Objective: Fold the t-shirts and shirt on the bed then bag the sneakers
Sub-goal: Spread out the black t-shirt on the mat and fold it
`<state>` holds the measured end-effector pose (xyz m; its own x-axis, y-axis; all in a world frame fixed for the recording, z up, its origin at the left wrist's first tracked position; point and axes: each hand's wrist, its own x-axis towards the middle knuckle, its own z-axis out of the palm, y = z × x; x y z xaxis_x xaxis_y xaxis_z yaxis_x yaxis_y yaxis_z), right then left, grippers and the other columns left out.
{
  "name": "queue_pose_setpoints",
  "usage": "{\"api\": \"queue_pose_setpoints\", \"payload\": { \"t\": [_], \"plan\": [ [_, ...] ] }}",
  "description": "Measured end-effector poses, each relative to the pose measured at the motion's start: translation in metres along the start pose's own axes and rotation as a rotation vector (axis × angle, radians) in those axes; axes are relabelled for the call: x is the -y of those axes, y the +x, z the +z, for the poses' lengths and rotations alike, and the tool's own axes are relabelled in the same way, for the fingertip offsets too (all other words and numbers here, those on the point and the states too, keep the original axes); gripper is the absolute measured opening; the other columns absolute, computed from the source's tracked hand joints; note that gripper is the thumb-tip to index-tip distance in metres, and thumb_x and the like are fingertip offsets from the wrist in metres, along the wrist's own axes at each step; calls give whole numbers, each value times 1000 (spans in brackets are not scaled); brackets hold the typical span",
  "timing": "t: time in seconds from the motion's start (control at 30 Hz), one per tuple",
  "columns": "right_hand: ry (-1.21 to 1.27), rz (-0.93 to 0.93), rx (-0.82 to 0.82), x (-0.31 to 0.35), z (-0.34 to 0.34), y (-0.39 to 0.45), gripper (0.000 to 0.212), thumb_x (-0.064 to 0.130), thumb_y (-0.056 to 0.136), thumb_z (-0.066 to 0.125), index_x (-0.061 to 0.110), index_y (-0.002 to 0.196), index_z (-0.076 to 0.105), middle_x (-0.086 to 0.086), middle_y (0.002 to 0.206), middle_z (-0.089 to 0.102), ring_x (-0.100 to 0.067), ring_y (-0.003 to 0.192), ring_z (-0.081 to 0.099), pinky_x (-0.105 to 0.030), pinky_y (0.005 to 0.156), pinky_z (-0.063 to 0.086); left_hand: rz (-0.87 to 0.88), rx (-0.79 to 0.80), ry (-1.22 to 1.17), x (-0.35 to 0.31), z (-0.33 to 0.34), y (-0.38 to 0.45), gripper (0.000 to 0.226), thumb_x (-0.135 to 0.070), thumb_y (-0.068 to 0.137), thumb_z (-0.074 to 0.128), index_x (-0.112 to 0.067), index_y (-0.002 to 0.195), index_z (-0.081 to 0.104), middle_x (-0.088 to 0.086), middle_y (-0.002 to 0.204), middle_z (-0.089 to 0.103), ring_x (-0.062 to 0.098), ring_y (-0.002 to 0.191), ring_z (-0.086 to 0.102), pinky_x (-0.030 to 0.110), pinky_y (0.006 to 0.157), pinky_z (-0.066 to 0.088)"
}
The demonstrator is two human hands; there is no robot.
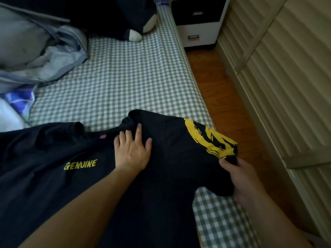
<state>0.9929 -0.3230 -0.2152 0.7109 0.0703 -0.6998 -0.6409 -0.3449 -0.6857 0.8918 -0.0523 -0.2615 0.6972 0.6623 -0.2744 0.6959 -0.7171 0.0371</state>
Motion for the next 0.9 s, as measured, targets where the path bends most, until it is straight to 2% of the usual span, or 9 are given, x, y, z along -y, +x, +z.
{"api": "queue_pose_setpoints", "payload": {
  "t": [0.1,0.2,0.3,0.37,0.5,0.6,0.77,0.83,0.9],
  "plan": [
    [-43,21,-59,1,0,1,14,20,99,62,23,110,69,-8,105,74,-31,95,72,-55,87,58,-55,-133,-235,22,-36,42,60,-42,101,44,-21,157,33,20,150,39,39,136,37,52,114,31],
    [-8,9,-196,3,14,5,12,11,97,60,21,104,62,-9,100,68,-32,92,67,-53,85,58,-90,-104,-641,52,-72,66,57,-31,101,53,-28,155,36,13,147,48,34,127,52,37,97,42],
    [-333,-137,-488,6,36,-3,48,14,90,63,13,135,48,-17,129,56,-37,117,55,-57,100,48,-67,-116,-547,84,-90,57,52,-37,103,48,-26,153,38,5,125,63,26,111,60,38,90,45],
    [-644,-371,-546,12,60,-18,66,14,89,65,12,149,37,-19,150,39,-38,136,37,-53,111,36,-78,-197,-440,113,-93,46,45,-31,104,43,-17,146,47,9,131,62,30,116,59,46,96,46],
    [-875,-814,-234,30,145,-32,49,11,92,60,15,140,52,-7,145,47,-28,135,38,-47,113,35,-153,-139,-239,183,-95,41,46,-9,100,43,-9,146,49,18,146,52,39,132,50,49,107,39],
    [-1004,-883,45,57,206,-22,53,9,98,51,18,149,43,0,153,40,-22,142,31,-42,120,27,-113,-73,-163,224,-96,59,49,-12,102,46,-14,151,45,16,151,49,38,135,48,46,109,39],
    [-1207,-937,130,89,272,13,62,10,101,47,18,158,23,-2,162,29,-26,148,24,-43,123,21,74,103,-73,241,-79,98,41,-35,99,60,-25,139,56,10,138,58,34,126,53,43,100,42],
    [-1291,-857,157,94,288,32,60,19,106,43,17,160,17,-3,165,22,-28,149,21,-43,123,21,49,-49,-81,249,-75,102,21,-32,100,57,-22,117,61,9,124,64,35,113,59,41,85,43],
    [-1387,-789,149,91,298,44,59,31,107,42,17,159,19,-2,165,20,-29,149,22,-43,122,22,-105,-337,-209,265,-82,103,16,-26,101,49,-12,109,54,16,119,60,41,107,59,48,83,44]
  ]
}}
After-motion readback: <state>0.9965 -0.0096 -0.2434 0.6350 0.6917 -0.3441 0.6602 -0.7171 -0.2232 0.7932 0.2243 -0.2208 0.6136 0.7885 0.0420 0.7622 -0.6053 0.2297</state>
